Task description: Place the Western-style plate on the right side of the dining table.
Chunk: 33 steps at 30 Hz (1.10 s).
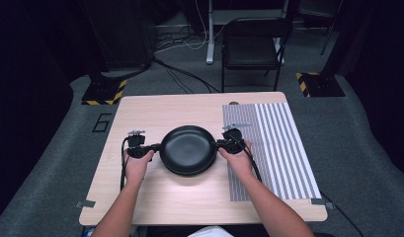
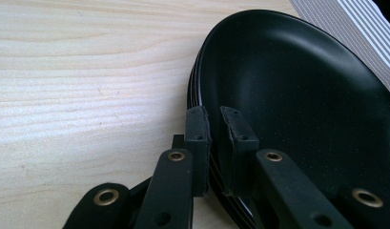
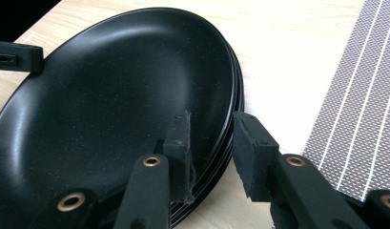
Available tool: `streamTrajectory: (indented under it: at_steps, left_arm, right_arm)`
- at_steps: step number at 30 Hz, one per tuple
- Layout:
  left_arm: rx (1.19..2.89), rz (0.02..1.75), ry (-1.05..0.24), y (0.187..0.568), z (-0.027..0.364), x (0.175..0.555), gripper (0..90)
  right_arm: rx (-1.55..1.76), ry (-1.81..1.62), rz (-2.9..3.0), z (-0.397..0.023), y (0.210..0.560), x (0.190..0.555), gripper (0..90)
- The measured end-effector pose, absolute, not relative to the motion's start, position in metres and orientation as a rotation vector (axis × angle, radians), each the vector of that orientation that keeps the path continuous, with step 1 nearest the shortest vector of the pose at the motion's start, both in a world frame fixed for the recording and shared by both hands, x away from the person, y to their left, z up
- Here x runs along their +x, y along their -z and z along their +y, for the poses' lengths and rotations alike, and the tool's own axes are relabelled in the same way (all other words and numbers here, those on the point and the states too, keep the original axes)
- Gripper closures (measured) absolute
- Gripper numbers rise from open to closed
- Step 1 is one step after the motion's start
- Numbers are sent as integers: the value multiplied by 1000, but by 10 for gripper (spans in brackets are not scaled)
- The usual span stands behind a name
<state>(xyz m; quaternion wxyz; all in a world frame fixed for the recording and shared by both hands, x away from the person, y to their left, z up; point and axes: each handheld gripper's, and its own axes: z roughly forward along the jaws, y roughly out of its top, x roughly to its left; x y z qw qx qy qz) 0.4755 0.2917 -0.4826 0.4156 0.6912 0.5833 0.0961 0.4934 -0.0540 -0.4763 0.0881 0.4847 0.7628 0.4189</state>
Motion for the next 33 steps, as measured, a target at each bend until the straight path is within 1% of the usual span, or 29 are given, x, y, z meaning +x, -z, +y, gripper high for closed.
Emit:
streamTrajectory:
  at_steps: [9,15,28,31,33]
  left_arm:
    - [1725,1472,-233,486,291,475,793]
    - [1677,1481,-189,490,293,475,786]
    - [1698,1480,-239,489,288,471,783]
    - [1685,1488,-231,489,289,472,788]
    - [1673,1492,-219,489,290,472,800]
  right_arm:
    - [1510,-1263,2265,-52,480,498,702]
    - [1628,-1300,2249,-55,483,502,720]
    - [1632,-1280,2234,-54,483,501,740]
    - [1685,-1297,2213,-55,483,502,770]
    - [1722,-1306,2206,-57,484,502,806]
